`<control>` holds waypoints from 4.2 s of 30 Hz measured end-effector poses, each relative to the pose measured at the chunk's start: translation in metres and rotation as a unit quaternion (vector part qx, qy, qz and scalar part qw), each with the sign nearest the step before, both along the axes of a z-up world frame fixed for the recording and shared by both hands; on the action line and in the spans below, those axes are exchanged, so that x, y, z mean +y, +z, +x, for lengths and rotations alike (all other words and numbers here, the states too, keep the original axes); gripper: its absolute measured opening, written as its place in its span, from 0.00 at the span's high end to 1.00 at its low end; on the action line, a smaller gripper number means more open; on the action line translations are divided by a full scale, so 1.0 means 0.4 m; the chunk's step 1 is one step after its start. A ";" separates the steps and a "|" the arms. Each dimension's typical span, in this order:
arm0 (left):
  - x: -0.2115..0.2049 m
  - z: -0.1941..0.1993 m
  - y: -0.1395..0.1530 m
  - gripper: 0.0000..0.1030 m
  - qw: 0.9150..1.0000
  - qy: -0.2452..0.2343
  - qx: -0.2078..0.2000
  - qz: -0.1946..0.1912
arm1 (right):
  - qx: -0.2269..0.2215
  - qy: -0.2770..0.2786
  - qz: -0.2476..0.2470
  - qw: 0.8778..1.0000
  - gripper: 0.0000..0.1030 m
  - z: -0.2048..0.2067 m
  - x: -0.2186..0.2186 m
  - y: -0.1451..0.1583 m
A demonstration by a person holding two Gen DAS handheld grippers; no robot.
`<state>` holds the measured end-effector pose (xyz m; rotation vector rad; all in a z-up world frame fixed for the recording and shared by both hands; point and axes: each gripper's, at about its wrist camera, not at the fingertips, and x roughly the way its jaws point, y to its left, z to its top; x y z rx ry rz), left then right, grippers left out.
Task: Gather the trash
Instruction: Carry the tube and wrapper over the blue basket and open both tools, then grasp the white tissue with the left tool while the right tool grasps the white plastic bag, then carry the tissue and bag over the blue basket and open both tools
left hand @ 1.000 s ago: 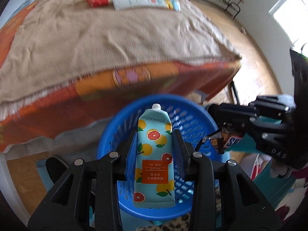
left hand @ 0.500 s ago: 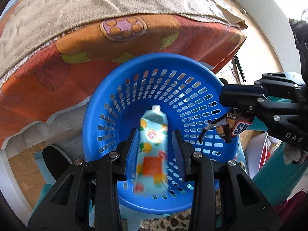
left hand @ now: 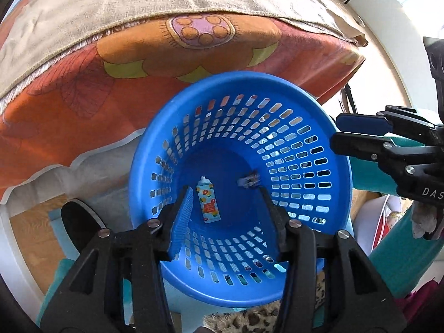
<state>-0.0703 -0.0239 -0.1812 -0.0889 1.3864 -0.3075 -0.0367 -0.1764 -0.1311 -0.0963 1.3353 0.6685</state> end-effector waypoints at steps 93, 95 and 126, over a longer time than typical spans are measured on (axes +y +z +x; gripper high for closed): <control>0.085 0.851 0.192 0.61 0.990 0.060 -0.125 -0.032 | -0.039 -0.221 0.175 0.959 0.76 0.991 -0.050 0.028; 0.090 0.848 0.195 0.66 0.989 0.062 -0.128 -0.033 | -0.049 -0.220 0.172 0.959 0.77 0.986 -0.049 0.039; 0.141 0.629 0.298 0.66 0.986 0.054 -0.155 -0.033 | -0.171 -0.146 0.126 0.966 0.78 0.742 -0.089 0.287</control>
